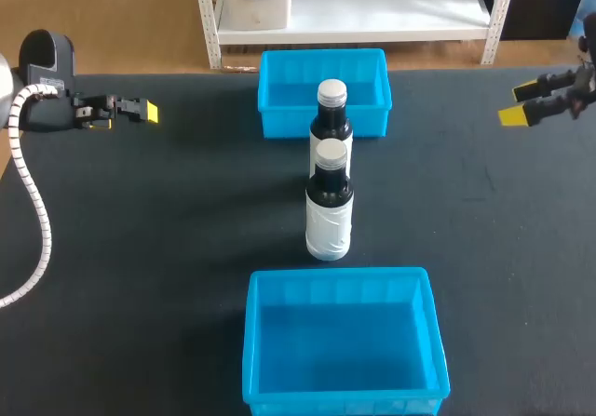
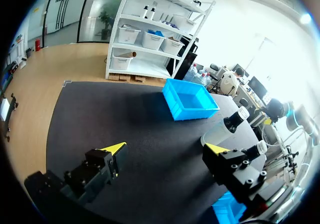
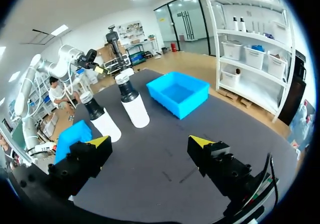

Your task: Pick up the bottle, and place it in the far bin if it is heavy, or in the near bin if it is light.

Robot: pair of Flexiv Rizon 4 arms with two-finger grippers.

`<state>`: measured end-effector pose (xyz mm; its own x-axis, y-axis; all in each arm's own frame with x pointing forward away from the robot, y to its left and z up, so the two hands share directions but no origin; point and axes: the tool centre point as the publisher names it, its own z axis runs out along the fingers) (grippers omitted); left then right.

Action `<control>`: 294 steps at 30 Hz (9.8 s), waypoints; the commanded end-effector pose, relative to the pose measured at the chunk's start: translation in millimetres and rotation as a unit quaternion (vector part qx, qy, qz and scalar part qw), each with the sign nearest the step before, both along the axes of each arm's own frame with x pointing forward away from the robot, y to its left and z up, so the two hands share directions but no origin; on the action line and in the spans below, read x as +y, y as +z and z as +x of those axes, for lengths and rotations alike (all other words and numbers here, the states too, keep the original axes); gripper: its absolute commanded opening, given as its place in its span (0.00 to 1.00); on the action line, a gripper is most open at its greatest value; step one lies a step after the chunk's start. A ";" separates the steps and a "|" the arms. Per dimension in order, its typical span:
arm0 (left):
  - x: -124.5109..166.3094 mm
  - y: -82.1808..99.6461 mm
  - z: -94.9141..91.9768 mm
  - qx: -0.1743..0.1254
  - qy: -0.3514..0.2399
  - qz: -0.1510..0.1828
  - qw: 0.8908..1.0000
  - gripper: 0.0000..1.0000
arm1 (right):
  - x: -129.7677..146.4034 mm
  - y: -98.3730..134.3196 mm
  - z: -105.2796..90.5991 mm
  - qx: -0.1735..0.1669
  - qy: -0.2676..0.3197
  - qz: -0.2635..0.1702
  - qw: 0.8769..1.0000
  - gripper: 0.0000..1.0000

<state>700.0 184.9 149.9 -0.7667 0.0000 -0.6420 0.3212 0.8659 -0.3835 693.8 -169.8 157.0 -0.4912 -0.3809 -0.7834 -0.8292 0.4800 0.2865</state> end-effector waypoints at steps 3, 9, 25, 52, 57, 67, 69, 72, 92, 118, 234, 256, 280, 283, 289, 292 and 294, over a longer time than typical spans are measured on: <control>0.0 0.0 0.0 0.000 0.000 0.000 1.000 1.00 | -1.9 -1.2 4.6 0.048 0.101 0.065 0.992 1.00; 0.0 0.0 0.0 0.000 0.000 0.000 1.000 1.00 | -1.9 -1.2 4.6 0.048 0.101 0.065 0.992 1.00; 0.0 0.0 0.0 0.000 0.000 0.000 1.000 1.00 | -5.1 -6.8 0.0 -0.021 0.103 0.071 0.992 1.00; 0.0 0.0 0.0 0.000 0.000 0.000 1.000 1.00 | 10.8 -13.3 -5.8 -0.100 0.164 0.112 0.975 1.00; 0.0 0.0 0.0 0.000 0.000 0.000 1.000 1.00 | 12.0 -14.5 -5.7 -0.106 0.167 0.110 0.974 1.00; 0.0 0.0 0.0 0.000 0.000 0.000 1.000 1.00 | 13.4 -14.3 -4.8 -0.107 0.160 0.102 0.976 1.00; 0.0 0.0 0.0 0.000 0.000 0.000 1.000 1.00 | 13.4 -14.3 -4.8 -0.107 0.160 0.102 0.976 1.00; 0.0 0.0 0.0 0.000 0.000 0.000 1.000 1.00 | 13.4 -14.3 -4.8 -0.107 0.160 0.102 0.976 1.00; 0.0 0.0 0.0 0.000 0.000 0.000 1.000 1.00 | 29.4 -23.2 -12.6 -0.236 0.144 0.072 0.959 1.00; 0.0 0.0 0.0 0.000 0.000 0.000 1.000 1.00 | 96.8 -25.6 -23.4 -0.247 0.194 0.125 0.941 1.00; 0.0 0.0 0.0 0.000 0.000 0.000 1.000 1.00 | 261.1 -31.1 -92.3 -0.162 0.222 0.062 0.959 1.00; 0.0 0.0 0.0 0.000 0.000 0.000 1.000 1.00 | 261.6 -32.6 -92.6 -0.159 0.214 0.050 0.962 0.50; 0.0 0.0 0.0 0.000 0.000 0.000 1.000 1.00 | 261.4 -27.0 -86.1 -0.155 0.227 0.040 0.961 0.00; 0.0 0.0 0.0 0.000 0.000 0.000 1.000 1.00 | 260.9 -24.6 -83.1 -0.155 0.229 0.041 0.960 0.00; 0.0 0.0 0.0 0.000 0.000 0.000 1.000 1.00 | 254.6 -12.3 -80.0 -0.165 0.226 0.037 0.959 0.00; 0.0 0.0 0.0 0.000 0.000 0.000 1.000 1.00 | 249.9 -7.1 -79.8 -0.167 0.225 0.039 0.959 0.00; 0.0 0.0 0.0 0.000 0.000 0.000 1.000 1.00 | 245.6 -3.9 -80.7 -0.168 0.223 0.039 0.959 0.00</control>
<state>700.0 185.0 149.9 -0.7667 0.0000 -0.6420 0.3212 0.8659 -0.3835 617.4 84.2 144.8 -0.0065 -0.4264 -0.9045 -0.9991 0.0405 -0.0120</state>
